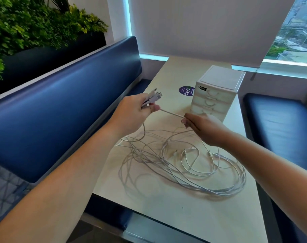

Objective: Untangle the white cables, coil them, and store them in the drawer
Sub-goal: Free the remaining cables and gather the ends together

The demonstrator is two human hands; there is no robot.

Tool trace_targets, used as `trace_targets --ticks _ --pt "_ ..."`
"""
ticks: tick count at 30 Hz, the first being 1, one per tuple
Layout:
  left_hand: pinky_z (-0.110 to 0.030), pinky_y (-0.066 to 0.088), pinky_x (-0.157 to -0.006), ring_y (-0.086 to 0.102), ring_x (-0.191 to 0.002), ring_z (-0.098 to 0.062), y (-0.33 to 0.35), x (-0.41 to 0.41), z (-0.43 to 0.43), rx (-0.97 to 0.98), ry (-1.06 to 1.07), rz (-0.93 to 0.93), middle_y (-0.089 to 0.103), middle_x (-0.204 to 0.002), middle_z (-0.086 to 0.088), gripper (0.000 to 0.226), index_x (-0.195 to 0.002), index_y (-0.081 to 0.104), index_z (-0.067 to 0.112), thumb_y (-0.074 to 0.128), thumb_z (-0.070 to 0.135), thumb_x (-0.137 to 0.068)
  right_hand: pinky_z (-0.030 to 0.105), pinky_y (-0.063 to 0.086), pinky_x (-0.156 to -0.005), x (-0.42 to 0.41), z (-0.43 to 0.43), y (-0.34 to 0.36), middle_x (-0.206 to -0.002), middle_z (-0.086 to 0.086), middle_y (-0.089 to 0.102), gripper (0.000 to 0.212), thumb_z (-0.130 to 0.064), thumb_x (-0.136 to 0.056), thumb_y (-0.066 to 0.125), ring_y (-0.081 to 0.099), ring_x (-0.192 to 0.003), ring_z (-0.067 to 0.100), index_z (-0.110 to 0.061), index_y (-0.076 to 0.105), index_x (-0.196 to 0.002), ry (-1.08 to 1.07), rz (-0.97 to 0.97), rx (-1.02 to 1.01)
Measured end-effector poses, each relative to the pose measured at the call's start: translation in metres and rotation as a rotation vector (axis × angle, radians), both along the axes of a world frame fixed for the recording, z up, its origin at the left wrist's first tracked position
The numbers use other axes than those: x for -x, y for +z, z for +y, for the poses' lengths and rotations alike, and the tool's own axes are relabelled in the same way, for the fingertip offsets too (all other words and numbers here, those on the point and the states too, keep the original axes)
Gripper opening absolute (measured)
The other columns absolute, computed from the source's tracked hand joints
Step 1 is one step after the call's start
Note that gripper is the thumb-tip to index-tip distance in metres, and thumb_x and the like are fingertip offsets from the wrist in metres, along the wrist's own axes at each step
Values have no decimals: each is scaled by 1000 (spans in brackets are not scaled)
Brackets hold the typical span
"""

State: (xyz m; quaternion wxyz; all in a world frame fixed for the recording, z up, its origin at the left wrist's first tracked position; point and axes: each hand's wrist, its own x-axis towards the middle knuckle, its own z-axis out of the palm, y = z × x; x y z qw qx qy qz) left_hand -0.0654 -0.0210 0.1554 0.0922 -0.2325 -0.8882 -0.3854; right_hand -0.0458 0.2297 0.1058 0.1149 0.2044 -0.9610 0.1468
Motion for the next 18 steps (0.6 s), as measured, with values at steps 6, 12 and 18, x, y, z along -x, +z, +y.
trace_targets --ticks 6,12,18 --pt "-21 27 -50 35 -55 -15 9 -2 -10 -5 72 65 42 -58 4 35 -74 52 8 63 36 -93 31 41 -61 15 8 0 -89 -4 69 51 -53 -96 23 61 -75 29 -15 57 -94 15 84 -19" --pt "-21 25 -50 34 -53 -11 15 -6 -24 -5 134 71 40 -57 7 36 -66 44 22 62 36 -94 32 41 -57 33 4 9 -103 0 71 37 -42 -99 26 61 -73 33 -14 50 -92 70 130 -139" --pt "-28 30 -56 38 -56 -11 22 -10 -51 0 247 110 44 -59 4 32 -81 58 8 60 37 -95 42 51 -61 56 7 2 -92 9 70 58 -67 -88 -2 60 -68 34 -24 37 -89 67 152 -179"
